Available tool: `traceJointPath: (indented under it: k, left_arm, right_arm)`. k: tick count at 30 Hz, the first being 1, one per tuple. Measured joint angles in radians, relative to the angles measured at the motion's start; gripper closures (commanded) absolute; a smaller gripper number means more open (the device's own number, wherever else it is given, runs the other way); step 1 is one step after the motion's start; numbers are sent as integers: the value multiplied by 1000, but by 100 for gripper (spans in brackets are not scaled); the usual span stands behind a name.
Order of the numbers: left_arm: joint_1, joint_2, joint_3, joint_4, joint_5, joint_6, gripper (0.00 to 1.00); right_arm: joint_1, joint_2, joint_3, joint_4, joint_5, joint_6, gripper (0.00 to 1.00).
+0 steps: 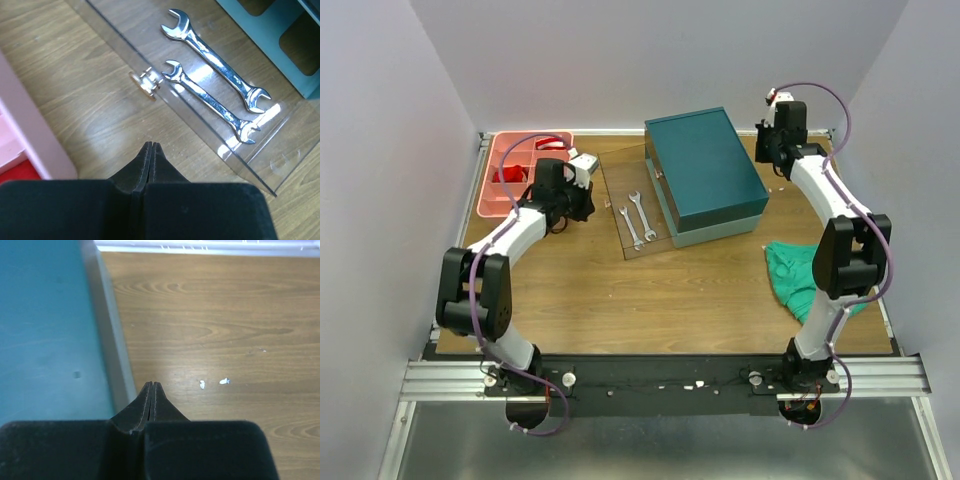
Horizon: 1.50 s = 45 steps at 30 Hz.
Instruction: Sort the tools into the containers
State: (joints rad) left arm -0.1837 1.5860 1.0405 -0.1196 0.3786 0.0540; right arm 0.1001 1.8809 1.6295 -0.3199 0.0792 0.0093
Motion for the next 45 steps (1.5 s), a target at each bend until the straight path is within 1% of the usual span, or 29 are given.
traceJointPath:
  k: [6, 11, 16, 23, 26, 29, 32, 34, 37, 41, 45]
  left_arm:
    - [-53, 111, 82, -2, 3, 24, 100]
    - [-115, 194, 172, -3, 26, 40, 100]
    - [-168, 235, 225, -3, 45, 43, 100]
    - [-209, 294, 280, 1, 57, 31, 100]
    - [-210, 284, 286, -2, 56, 30, 100]
    - [-193, 241, 281, -22, 37, 37, 100]
    - [-154, 167, 258, -42, 16, 52, 100]
    - [-118, 114, 239, -70, 0, 88, 100]
    - [-76, 77, 208, -90, -9, 138, 100]
    - [-63, 78, 155, -117, -10, 189, 100]
    - [-80, 130, 145, -132, -10, 215, 100]
  right_arm:
    - [-46, 63, 10, -23, -63, -39, 100]
    - [-54, 106, 23, -42, -197, -63, 99]
    - [-61, 106, 23, -54, -280, -61, 99]
    - [-66, 106, 18, -63, -314, -55, 99]
    - [-68, 105, 13, -63, -316, -51, 99]
    - [-68, 105, 13, -63, -316, -51, 99]
    - [-68, 105, 13, -63, -316, -51, 99]
    - [-68, 105, 13, -63, -315, -51, 99]
    - [-68, 105, 13, -63, -315, -51, 99]
    - [-68, 105, 13, -63, -315, -51, 100]
    - [-68, 105, 12, -62, -315, -51, 99]
